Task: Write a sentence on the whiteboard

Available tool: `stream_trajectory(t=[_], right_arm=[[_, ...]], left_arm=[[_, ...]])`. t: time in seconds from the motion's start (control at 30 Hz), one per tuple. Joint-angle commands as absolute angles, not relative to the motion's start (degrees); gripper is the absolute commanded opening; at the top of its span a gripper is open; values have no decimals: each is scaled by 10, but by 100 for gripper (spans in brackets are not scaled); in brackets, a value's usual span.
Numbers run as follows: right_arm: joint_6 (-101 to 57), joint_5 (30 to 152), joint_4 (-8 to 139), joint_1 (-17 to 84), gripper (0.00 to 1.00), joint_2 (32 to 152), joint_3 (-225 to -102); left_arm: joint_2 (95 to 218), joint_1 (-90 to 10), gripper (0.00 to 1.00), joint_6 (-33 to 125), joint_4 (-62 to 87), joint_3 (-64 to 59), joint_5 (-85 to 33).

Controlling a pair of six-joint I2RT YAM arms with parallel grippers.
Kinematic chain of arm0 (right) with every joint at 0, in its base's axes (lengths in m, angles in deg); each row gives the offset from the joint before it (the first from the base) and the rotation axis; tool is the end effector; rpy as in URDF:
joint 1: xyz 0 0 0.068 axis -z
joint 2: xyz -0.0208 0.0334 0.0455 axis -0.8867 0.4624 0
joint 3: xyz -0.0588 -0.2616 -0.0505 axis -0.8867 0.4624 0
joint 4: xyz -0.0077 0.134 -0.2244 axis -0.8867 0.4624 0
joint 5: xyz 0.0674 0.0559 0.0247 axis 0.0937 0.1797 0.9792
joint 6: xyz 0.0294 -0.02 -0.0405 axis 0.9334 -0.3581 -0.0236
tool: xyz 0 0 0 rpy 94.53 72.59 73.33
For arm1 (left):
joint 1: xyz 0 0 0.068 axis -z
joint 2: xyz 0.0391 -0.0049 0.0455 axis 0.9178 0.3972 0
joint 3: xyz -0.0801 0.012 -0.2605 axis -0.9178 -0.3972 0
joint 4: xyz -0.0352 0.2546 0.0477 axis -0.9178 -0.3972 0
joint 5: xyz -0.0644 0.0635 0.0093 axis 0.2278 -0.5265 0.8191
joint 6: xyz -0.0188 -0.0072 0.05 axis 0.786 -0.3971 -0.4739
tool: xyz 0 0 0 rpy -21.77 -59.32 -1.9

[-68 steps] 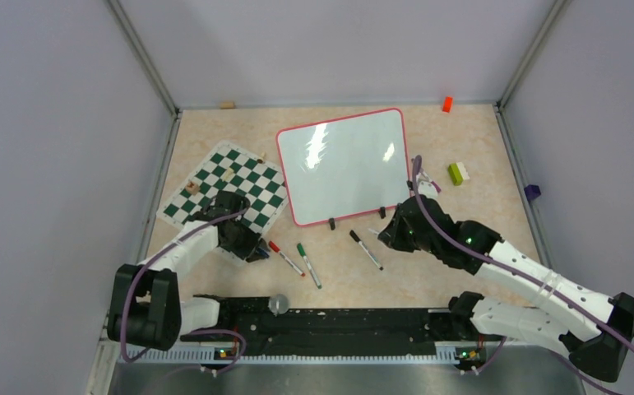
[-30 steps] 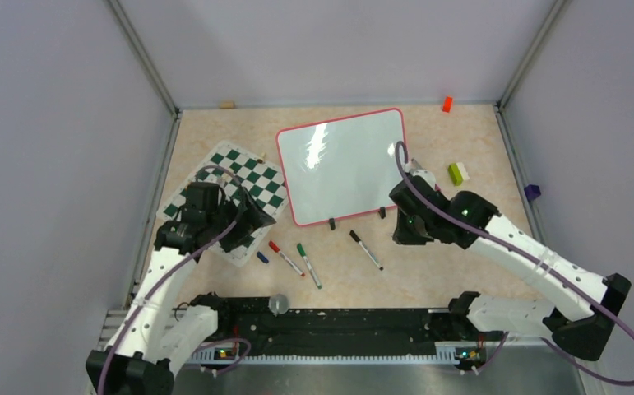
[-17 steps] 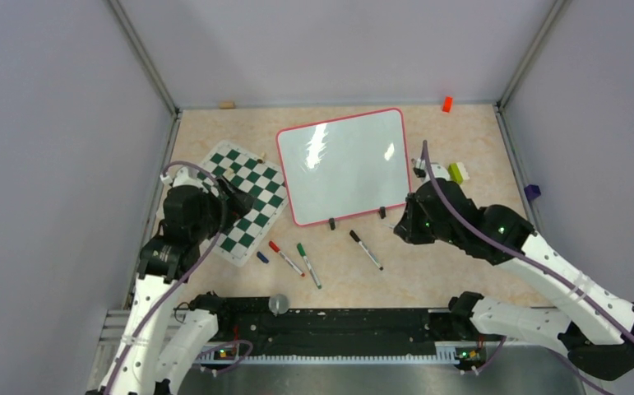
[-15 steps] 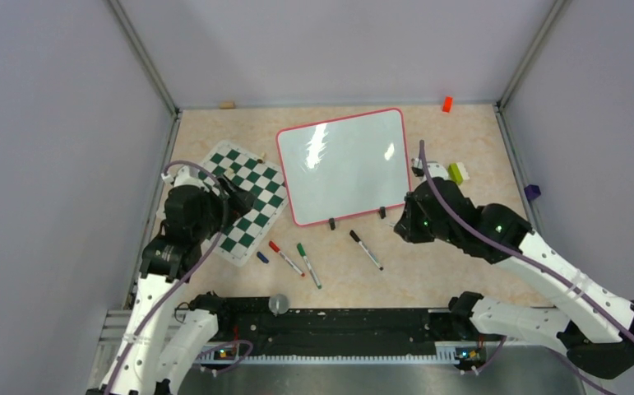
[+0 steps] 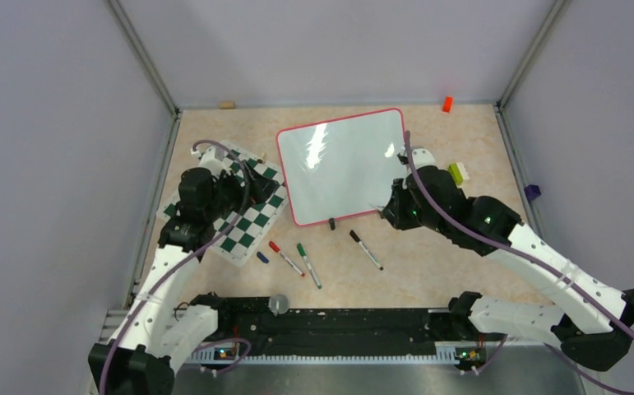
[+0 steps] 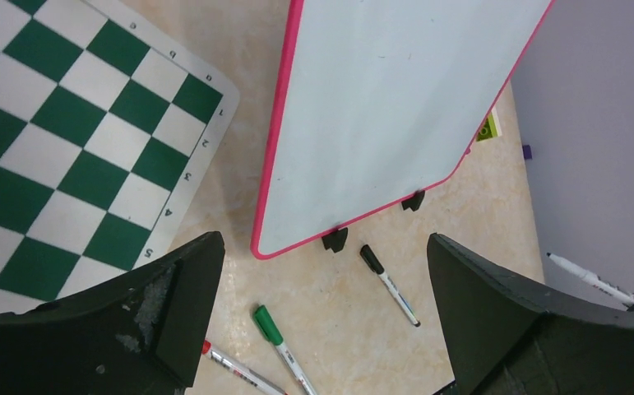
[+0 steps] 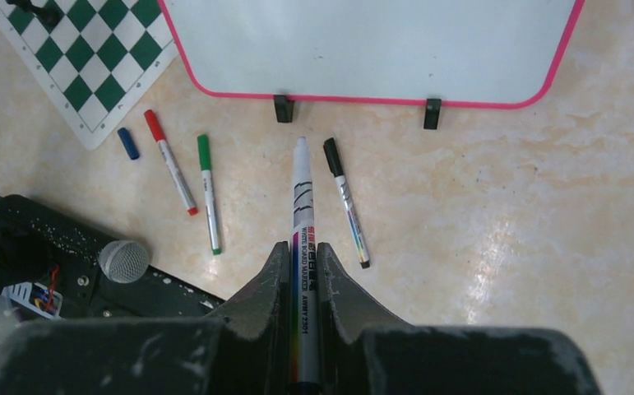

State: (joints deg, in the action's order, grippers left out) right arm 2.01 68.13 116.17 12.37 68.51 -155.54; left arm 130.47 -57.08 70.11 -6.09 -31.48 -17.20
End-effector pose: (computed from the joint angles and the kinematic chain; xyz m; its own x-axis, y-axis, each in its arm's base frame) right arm 0.1292 0.1399 0.3688 -0.6753 -0.0330 -0.7368 -0.3096 0.9194 0.2427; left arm 0.1948 -0.0432 0.3043 -0.5625 -0.4775 -0.6750 0.1152 0.7631 -0.6359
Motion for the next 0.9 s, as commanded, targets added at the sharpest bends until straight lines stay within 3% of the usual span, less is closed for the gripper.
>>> stream_trajectory(t=[0.0,0.2,0.43,0.87], right_arm=[[-7,682,1090,128,0,682,-1572],[-24,654,1056,127,0,728,-1599],[12,626,1039,131,0,758,-1593],[9,668,1028,195,0,800,-1625]], left_arm=[[1316,-575,99,626,32,-310,-141],[1383,-582,99,587,56,-288,-100],[1400,-584,99,628,198,-359,-43],[1453,-586,99,651,206,-352,7]])
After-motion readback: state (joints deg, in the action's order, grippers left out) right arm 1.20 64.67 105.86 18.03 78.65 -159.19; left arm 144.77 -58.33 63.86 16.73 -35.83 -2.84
